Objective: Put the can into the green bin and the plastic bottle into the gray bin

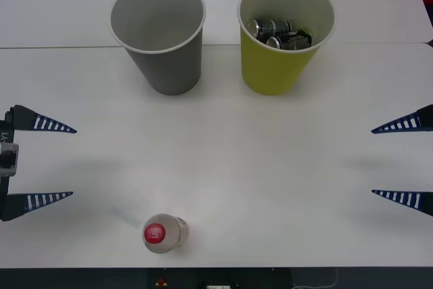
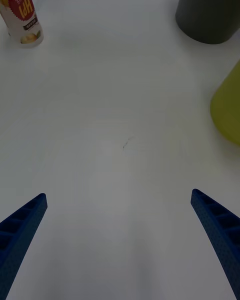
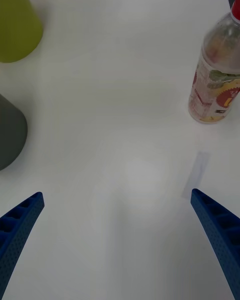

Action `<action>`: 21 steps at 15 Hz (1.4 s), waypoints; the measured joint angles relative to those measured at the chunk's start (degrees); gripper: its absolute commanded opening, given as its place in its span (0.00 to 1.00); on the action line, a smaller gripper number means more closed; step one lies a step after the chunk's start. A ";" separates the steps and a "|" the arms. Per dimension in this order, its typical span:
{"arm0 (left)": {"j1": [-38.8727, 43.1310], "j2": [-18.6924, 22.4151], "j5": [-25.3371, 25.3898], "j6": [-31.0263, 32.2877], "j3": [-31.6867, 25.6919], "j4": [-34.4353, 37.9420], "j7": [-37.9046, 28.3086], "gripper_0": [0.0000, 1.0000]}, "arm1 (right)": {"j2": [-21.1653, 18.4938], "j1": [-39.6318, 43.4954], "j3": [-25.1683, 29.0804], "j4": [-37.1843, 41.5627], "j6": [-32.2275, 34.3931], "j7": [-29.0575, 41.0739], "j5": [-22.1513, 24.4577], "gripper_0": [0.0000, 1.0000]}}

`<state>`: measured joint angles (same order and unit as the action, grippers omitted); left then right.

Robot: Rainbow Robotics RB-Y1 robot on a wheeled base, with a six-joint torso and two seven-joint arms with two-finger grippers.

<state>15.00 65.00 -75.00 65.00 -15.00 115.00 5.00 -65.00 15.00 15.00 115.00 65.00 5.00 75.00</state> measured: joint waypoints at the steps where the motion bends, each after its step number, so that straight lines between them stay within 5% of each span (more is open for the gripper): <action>1: 0.00 0.00 0.00 0.00 0.00 0.00 0.00 1.00 | 0.00 0.00 0.00 0.00 0.00 0.00 0.00 1.00; 12: 0.13 -1.33 1.13 1.13 -1.55 -5.64 2.63 1.00 | 0.00 0.00 0.00 0.00 0.00 0.00 0.00 1.00; 21: -7.96 1.24 12.03 6.40 11.85 -20.23 16.85 1.00 | 0.00 0.00 0.00 0.00 0.00 0.00 0.00 1.00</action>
<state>7.04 66.24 -62.97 71.40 -3.15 94.77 21.85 -65.00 15.00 15.00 115.00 65.00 5.00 75.00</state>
